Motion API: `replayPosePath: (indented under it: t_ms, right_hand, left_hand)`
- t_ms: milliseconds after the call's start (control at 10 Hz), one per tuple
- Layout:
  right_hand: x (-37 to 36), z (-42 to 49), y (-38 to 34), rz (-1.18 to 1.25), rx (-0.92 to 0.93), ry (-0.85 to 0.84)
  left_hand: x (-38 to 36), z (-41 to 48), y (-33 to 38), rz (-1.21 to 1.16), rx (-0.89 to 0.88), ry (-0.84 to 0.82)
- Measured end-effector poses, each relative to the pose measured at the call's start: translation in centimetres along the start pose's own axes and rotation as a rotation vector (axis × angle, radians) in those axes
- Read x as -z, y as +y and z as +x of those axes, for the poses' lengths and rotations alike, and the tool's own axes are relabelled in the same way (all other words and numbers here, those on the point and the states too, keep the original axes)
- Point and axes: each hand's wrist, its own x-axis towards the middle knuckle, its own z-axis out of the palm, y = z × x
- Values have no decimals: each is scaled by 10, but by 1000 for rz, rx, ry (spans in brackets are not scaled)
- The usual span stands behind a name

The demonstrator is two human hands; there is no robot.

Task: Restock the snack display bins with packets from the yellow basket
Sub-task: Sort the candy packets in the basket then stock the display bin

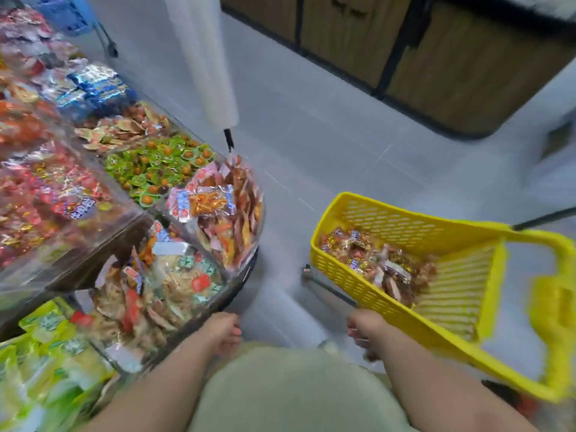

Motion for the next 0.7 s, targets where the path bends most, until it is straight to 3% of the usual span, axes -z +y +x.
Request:
replayPosePath:
  t_ms: [100,300,700]
  right_hand:
    - [36,1,28,109,-52,24]
    - [112,-4,36,305,64,181]
    - [127,24,45,578,-139,204]
  left_hand:
    - [-41,-1,14,112,-29,-2]
    - [-126,-7,77,331,-163,-55]
    - [-179,24,166,596,-169,-129]
